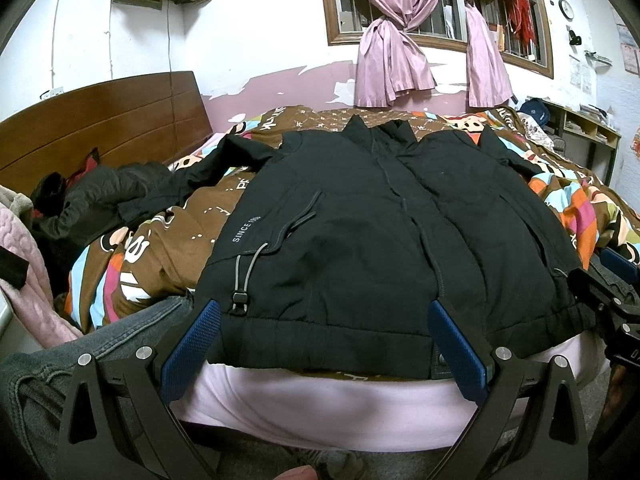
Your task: Fold large clothes
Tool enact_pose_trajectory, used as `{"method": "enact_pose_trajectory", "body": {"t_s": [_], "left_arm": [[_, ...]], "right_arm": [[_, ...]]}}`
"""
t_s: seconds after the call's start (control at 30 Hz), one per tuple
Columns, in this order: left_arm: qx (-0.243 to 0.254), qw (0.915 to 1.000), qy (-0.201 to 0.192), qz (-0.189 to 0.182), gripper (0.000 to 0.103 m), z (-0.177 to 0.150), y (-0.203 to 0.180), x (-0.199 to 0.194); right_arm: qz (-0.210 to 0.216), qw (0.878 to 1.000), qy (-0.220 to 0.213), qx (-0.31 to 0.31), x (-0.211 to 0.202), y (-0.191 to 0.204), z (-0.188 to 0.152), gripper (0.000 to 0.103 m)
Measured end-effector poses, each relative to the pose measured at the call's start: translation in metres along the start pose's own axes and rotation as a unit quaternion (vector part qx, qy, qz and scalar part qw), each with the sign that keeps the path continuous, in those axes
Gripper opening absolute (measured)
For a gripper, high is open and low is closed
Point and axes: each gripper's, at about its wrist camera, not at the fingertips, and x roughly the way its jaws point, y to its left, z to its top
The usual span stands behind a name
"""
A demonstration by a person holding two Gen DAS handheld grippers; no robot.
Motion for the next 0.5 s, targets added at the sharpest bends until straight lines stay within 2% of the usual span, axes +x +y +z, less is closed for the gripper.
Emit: {"method": "enact_pose_trajectory", "body": {"t_s": [0.17, 0.37, 0.5], "left_arm": [[-0.016, 0.9998, 0.014, 0.001, 0.101, 0.000, 0.008, 0.004], [-0.048, 0.9984, 0.029, 0.007, 0.101, 0.016, 0.011, 0.002], [-0.054, 0.9975, 0.045, -0.010, 0.101, 0.036, 0.011, 0.004]], "right_arm": [[-0.001, 1.000, -0.002, -0.012, 0.006, 0.013, 0.005, 0.103], [-0.016, 0.999, 0.010, -0.031, -0.005, 0.013, 0.029, 0.103], [-0.030, 0.997, 0.049, -0.057, -0.003, 0.010, 0.059, 0.103]]}}
